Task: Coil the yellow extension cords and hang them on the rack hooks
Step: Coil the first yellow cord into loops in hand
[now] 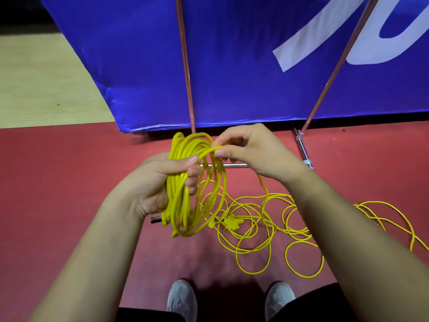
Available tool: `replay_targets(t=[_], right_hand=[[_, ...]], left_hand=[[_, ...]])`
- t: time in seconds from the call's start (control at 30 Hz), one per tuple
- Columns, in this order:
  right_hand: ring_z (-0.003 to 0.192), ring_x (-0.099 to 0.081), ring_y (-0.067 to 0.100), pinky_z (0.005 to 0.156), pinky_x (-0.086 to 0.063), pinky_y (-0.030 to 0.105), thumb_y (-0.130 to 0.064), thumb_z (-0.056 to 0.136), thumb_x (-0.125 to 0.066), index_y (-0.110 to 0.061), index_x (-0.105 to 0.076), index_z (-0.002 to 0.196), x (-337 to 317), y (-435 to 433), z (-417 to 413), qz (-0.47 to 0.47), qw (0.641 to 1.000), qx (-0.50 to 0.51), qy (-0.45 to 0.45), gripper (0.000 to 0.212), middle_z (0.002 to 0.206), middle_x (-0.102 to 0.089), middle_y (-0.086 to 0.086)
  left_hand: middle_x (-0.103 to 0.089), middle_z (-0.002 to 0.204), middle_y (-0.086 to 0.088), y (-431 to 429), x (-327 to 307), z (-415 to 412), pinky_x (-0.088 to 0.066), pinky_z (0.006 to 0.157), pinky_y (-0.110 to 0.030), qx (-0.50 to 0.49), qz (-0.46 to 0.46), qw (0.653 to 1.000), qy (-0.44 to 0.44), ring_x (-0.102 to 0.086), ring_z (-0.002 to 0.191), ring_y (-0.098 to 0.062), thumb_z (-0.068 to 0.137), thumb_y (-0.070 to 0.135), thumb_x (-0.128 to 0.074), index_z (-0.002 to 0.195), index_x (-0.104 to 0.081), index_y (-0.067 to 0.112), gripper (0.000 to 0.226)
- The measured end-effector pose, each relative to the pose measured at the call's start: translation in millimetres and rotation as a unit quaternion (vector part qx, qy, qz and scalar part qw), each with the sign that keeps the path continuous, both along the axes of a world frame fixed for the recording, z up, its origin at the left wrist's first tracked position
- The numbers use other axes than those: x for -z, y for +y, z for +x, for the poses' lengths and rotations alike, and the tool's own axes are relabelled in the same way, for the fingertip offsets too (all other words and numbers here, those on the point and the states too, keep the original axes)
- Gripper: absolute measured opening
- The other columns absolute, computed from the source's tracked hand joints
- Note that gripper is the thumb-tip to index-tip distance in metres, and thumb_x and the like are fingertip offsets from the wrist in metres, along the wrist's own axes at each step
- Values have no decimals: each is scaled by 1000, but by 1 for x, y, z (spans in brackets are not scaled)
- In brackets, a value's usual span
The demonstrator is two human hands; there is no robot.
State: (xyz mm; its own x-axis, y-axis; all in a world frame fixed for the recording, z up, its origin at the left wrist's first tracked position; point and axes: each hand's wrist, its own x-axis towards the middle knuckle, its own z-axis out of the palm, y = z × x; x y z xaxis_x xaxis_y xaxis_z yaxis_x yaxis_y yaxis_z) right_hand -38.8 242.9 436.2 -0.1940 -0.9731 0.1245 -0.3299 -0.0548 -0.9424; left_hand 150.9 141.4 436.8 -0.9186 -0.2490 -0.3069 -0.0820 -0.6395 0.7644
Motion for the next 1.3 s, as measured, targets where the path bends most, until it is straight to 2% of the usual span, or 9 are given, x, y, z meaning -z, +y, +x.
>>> replay_targets(t=[0.2,0.3,0.4,0.57,0.73,0.87,0.97,1.17,1.3], right_hand=[[74,-63,9,74,-49,23,-12,89,-68,-6,-69,87,62,8,-41,155,986,2,65,7,81,-73,12],[63,-61,17,69,-53,28,-5,91,-63,-6,-66,91,74,12,-46,147,984,68,-77,3,72,-65,10],[50,-45,10,51,-39,19,-8,92,-62,-10,-69,94,64,5,-46,87,978,136,-135,8,64,-54,4],[54,-40,11,50,-32,20,-10,90,-65,-12,-75,97,47,-2,-38,34,987,144,-68,12,63,-54,1],[59,-48,-2,59,-36,10,-7,90,-64,-4,-74,97,37,-3,-32,8,992,126,18,12,67,-59,0],[77,-54,11,74,-44,28,-11,91,-63,-5,-69,98,38,-5,-26,14,995,93,29,10,87,-65,19],[69,-52,-2,68,-41,16,-9,93,-60,-4,-67,102,42,-6,-21,36,997,62,41,12,76,-63,-9],[53,-41,5,55,-34,25,-19,91,-66,-1,-66,76,83,-5,-40,161,975,78,135,22,62,-53,0],[62,-44,12,53,-33,22,-13,90,-67,-10,-56,68,133,11,-50,286,954,83,45,24,68,-56,6]], left_hand=[[-50,62,2,-9,1,3,-47,51,-25,-55,10,997,59,-47,48,-9,61,19,-84,93,-48,6,50],[-53,63,0,-13,0,6,-47,50,-26,-38,3,999,28,-49,50,-11,56,21,-88,92,-50,6,55],[-57,64,-4,-14,2,7,-46,48,-27,-21,-56,996,-73,-54,50,-14,40,31,-94,87,-57,4,66],[-40,69,-5,-13,4,5,-41,50,-27,-19,-33,997,-66,-44,50,-14,74,19,-72,89,-59,6,24],[-53,60,-1,-9,5,3,-46,49,-27,15,-38,998,-55,-52,49,-14,57,31,-88,89,-63,7,48],[-48,59,-1,-6,4,5,-46,50,-27,16,1,1000,7,-49,48,-14,64,22,-84,87,-66,6,34],[-48,57,1,-3,2,2,-48,51,-28,-8,20,999,34,-51,49,-14,61,22,-86,83,-63,7,35],[-73,81,-13,-3,-10,5,-59,68,-37,-104,26,992,61,-70,95,-33,57,21,-77,72,-70,9,20],[-70,74,1,-13,-13,9,-51,50,-22,-155,27,981,116,-63,55,-7,61,22,-76,75,-70,12,19]])
